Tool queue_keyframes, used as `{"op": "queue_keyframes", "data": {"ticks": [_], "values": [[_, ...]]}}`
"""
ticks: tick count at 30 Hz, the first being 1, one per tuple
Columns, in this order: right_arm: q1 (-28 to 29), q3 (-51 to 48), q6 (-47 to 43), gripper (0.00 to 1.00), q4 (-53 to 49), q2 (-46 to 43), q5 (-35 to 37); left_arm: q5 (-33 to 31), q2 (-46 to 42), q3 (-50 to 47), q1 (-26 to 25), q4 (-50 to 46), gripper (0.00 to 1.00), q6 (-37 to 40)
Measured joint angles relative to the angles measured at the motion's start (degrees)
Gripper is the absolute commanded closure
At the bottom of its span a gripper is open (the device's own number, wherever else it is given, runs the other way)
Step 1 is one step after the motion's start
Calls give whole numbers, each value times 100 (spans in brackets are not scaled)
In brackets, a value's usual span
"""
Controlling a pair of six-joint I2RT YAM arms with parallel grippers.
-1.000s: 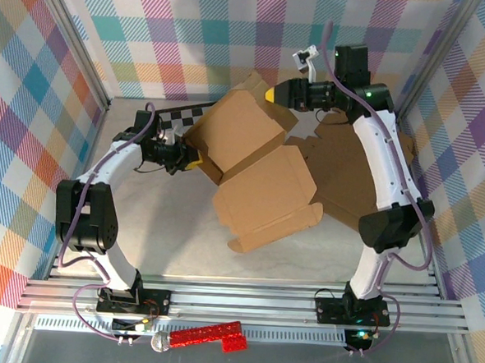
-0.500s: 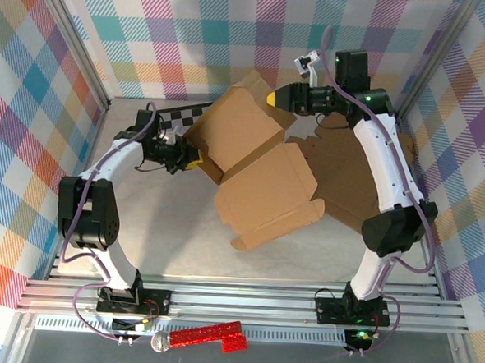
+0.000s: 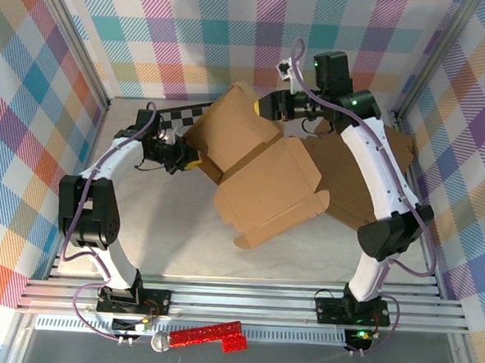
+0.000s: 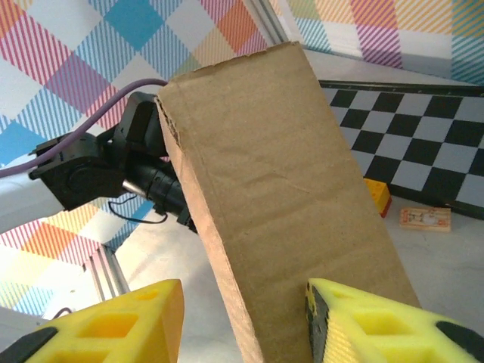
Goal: Fold the paper box
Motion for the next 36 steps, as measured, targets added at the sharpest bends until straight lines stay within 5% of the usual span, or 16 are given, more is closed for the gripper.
{"op": "queue_keyframes", "data": {"ticks": [17, 30, 36], "values": [[616, 382, -785, 42, -299, 186, 2216, -151, 0, 72, -17, -219, 100, 140], [1093, 391, -1408, 66, -214, 664, 4470, -437, 0, 201, -55, -529, 100, 234], [1305, 391, -1591, 89, -79, 903, 5713, -520, 0, 234, -55, -658, 100, 264]]}}
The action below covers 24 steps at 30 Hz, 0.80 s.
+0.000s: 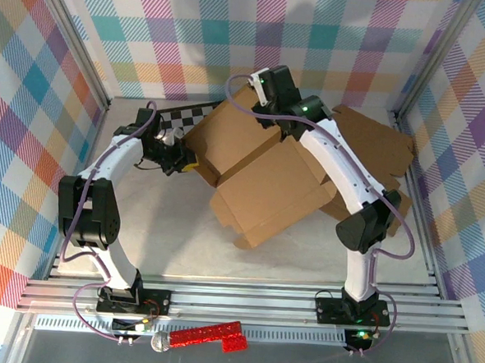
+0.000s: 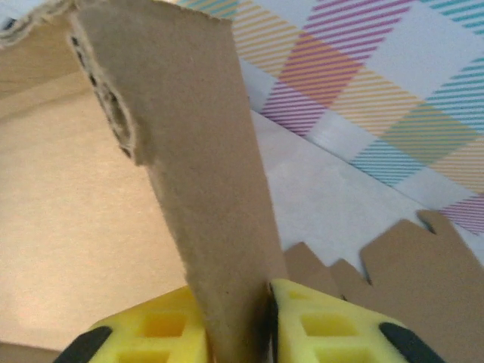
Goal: Fold the paper box
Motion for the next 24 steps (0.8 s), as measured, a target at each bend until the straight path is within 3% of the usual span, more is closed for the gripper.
{"op": "queue_keyframes", "data": {"ticks": [2, 4, 12, 17, 24], "values": [[35, 0, -81, 96, 24, 76, 407, -17, 2, 20, -11, -55, 100, 33], [59, 0, -96, 96, 26, 114, 614, -17, 2, 35, -39, -92, 100, 70], [83, 0, -103, 76, 22, 136, 879, -35, 52, 127, -70, -122, 100, 94], [81, 0, -90, 73, 22, 205, 898, -11, 52, 177, -70, -120, 100, 109], [70, 35, -138, 100, 13, 358, 1152, -57, 76, 181, -74, -162, 100, 120]]}}
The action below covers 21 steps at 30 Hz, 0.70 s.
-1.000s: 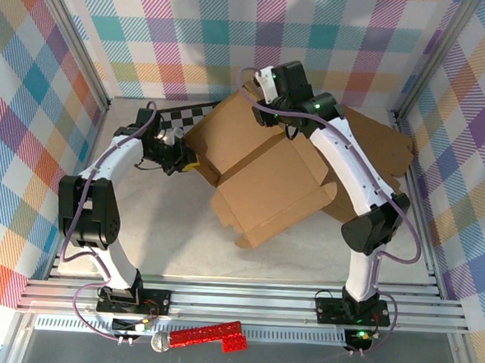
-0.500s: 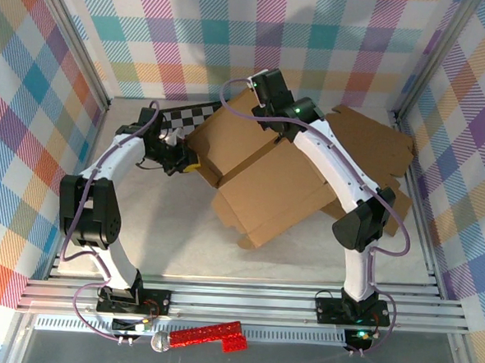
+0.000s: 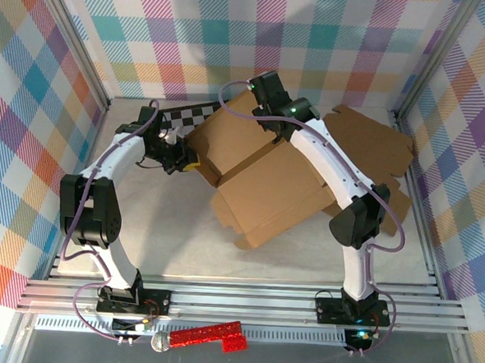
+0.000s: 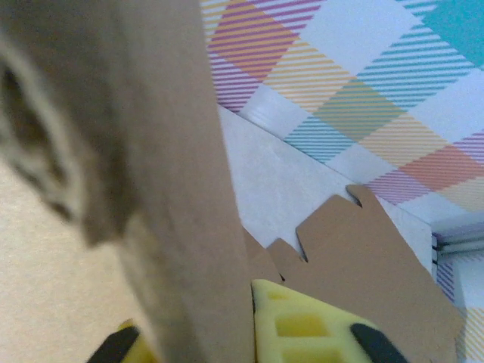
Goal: Fold the paper box
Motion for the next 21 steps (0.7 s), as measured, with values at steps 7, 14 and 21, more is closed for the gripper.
{"op": "queue_keyframes", "data": {"ticks": [7, 14, 21], "values": [[48, 173, 262, 100, -208, 181, 599, -144, 11, 142, -46, -116, 100, -11], [133, 350, 1102, 100, -817, 369, 903, -535, 118, 372, -116, -398, 100, -39], [168, 90, 1888, 100, -1191, 503, 765, -1036, 417, 483, -214, -678, 94, -50]]}}
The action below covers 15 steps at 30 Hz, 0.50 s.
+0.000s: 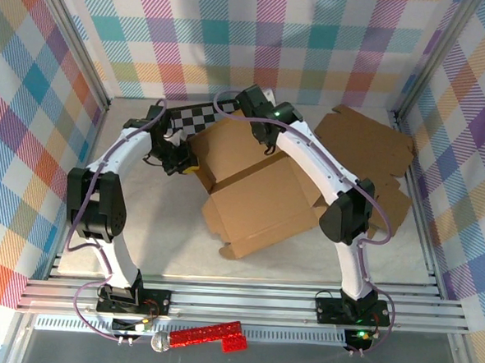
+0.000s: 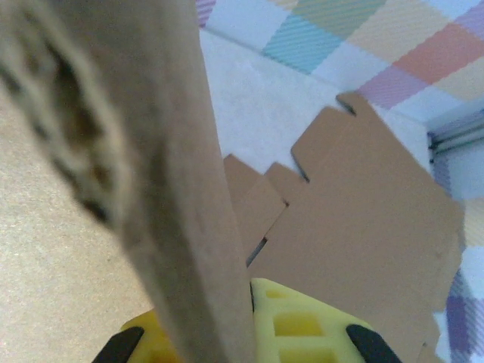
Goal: Fold the paper box
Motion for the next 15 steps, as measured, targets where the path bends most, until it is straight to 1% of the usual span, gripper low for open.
{"op": "queue_keyframes", "data": {"ticks": [1, 4, 8, 15], "values": [[0, -83, 118, 100, -33, 2, -31, -85, 33, -2, -28, -13, 91, -2], [0, -319, 363, 100, -76, 2, -81, -313, 63, -118, -101, 76, 87, -101], [0, -678, 601, 100, -160, 2, -197, -527, 72, -424, -162, 538, 80, -310], [0, -1086, 745, 100, -140, 2, -319, -850, 334, -656, -424, 1088, 77, -492]]}}
